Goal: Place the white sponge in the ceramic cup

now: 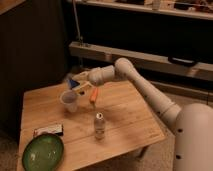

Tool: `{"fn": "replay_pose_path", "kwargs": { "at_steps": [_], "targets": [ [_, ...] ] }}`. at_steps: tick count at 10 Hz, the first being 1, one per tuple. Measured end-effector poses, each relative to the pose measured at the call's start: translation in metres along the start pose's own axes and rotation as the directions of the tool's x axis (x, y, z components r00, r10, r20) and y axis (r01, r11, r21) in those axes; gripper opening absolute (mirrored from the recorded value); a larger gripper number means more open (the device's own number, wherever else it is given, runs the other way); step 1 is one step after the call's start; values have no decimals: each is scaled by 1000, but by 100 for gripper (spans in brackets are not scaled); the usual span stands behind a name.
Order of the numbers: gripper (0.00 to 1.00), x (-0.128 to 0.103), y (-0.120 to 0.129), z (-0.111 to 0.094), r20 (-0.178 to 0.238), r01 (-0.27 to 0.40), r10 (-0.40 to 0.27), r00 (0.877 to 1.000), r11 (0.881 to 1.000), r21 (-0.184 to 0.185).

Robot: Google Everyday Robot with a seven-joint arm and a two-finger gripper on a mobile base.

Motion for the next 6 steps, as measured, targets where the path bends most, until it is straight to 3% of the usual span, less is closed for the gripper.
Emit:
{"fn": "replay_pose_path", "kwargs": {
  "at_steps": [3, 6],
  "targets": [
    [0, -4, 9, 28, 20, 2, 0, 1000, 998, -55],
    [0, 14, 19, 45, 24, -13, 15, 1000, 996, -91]
  ]
}}
